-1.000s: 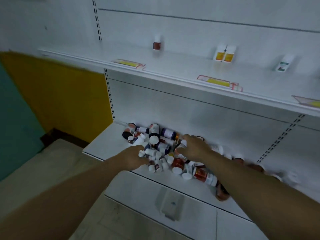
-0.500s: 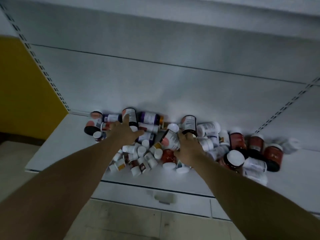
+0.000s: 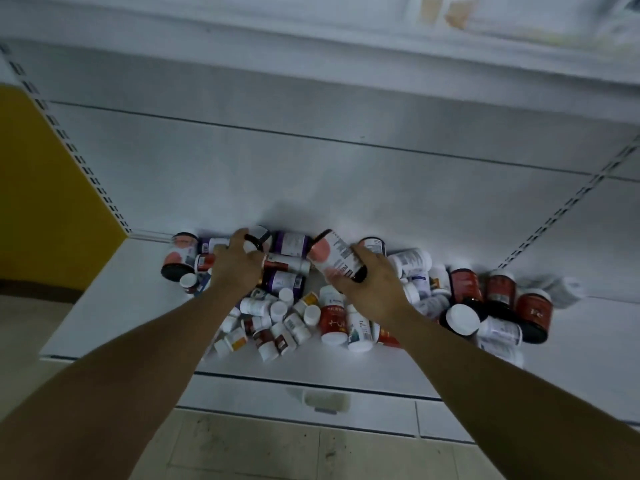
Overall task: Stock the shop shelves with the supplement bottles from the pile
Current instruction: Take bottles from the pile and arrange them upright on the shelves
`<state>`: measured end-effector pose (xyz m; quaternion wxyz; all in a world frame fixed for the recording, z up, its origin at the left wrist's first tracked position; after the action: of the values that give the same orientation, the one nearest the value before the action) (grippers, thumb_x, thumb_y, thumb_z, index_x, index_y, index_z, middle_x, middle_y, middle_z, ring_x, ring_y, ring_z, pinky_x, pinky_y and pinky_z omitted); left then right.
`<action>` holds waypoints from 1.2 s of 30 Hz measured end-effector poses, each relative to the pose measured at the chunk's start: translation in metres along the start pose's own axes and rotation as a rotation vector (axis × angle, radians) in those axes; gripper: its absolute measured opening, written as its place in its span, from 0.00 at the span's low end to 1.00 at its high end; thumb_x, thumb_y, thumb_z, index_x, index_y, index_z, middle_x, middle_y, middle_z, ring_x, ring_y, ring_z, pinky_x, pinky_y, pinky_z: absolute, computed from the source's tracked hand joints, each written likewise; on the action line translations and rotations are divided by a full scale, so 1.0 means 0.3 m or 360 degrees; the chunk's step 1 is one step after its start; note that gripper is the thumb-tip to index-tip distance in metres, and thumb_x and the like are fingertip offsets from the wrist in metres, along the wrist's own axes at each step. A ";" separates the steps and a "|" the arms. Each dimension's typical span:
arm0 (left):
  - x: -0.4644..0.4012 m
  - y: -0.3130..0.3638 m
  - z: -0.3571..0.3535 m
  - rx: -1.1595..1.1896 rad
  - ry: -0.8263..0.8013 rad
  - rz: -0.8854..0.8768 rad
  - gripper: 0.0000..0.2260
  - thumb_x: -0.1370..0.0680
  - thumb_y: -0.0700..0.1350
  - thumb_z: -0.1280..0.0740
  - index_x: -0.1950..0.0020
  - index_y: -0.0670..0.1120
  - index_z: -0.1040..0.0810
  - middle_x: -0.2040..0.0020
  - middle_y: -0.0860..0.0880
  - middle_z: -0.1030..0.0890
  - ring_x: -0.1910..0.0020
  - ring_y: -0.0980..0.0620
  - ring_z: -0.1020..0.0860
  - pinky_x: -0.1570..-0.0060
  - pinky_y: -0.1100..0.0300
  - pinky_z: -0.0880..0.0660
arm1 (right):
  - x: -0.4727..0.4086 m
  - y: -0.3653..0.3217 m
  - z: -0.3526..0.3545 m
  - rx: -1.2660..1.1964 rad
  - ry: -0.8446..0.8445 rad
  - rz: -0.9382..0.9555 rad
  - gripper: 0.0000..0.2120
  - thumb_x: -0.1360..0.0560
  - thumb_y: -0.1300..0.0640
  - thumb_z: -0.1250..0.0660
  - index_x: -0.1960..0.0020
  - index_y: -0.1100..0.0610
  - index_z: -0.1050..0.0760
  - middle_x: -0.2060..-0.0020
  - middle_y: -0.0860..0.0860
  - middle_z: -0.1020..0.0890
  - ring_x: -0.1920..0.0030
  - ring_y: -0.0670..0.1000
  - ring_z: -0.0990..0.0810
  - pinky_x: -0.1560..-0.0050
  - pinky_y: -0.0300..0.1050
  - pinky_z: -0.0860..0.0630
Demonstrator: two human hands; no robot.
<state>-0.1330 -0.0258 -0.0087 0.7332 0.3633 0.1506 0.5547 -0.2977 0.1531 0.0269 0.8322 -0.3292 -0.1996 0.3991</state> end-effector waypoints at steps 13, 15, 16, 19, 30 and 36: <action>0.495 0.137 0.321 0.1935 -0.0351 0.0264 0.18 0.23 0.52 0.37 0.41 0.41 0.23 0.49 0.44 0.17 0.48 0.47 0.19 0.48 0.50 0.23 | 0.445 -0.229 0.234 -0.1159 0.0234 -0.0202 0.33 0.32 0.61 0.25 0.33 0.44 0.36 0.41 0.53 0.28 0.47 0.53 0.21 0.52 0.44 0.19; 0.601 0.200 0.324 0.1883 -0.0629 0.0253 0.19 0.20 0.57 0.44 0.46 0.44 0.21 0.55 0.45 0.15 0.53 0.48 0.18 0.50 0.49 0.24 | 0.555 -0.234 0.287 -0.1123 0.0291 -0.0205 0.37 0.32 0.62 0.25 0.31 0.42 0.39 0.40 0.52 0.28 0.46 0.51 0.22 0.52 0.42 0.20; 0.653 0.233 0.322 0.1860 -0.0746 0.0237 0.21 0.20 0.59 0.46 0.47 0.45 0.21 0.56 0.45 0.15 0.54 0.48 0.18 0.52 0.49 0.24 | 0.610 -0.233 0.321 -0.1109 0.0345 -0.0212 0.38 0.32 0.62 0.25 0.30 0.41 0.40 0.39 0.52 0.28 0.46 0.50 0.22 0.52 0.43 0.20; 0.796 0.343 0.300 0.1762 -0.1004 0.0173 0.25 0.21 0.63 0.49 0.46 0.45 0.22 0.58 0.44 0.15 0.56 0.47 0.17 0.56 0.50 0.24 | 0.769 -0.212 0.442 -0.1179 0.0567 -0.0252 0.40 0.31 0.63 0.26 0.28 0.42 0.42 0.40 0.52 0.30 0.48 0.49 0.23 0.58 0.38 0.23; 1.443 0.916 -0.081 0.1438 -0.1804 -0.0344 0.24 0.27 0.43 0.35 0.32 0.38 0.31 0.39 0.37 0.23 0.45 0.39 0.22 0.50 0.46 0.21 | 1.322 0.127 0.994 -0.2330 0.1187 -0.0211 0.18 0.22 0.59 0.40 0.34 0.65 0.31 0.50 0.59 0.21 0.51 0.57 0.21 0.49 0.53 0.23; 1.966 1.265 -0.454 0.1262 -0.2298 -0.0528 0.29 0.32 0.57 0.35 0.33 0.47 0.30 0.46 0.39 0.19 0.56 0.42 0.18 0.58 0.46 0.20 | 1.743 0.401 1.420 -0.2165 0.1345 -0.0143 0.17 0.20 0.49 0.44 0.42 0.59 0.25 0.58 0.55 0.17 0.59 0.53 0.18 0.60 0.47 0.21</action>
<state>-0.2850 0.6138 0.2704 0.5396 0.8330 -0.1204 -0.0229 -0.3007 0.7907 0.2779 0.4697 -0.8792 -0.0802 -0.0023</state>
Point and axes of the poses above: each hand's wrist, its own x-axis away from the middle knuckle, its own z-axis out of the back of the hand, y = z × x, the point moved 5 cm from there along -x, towards the middle knuckle
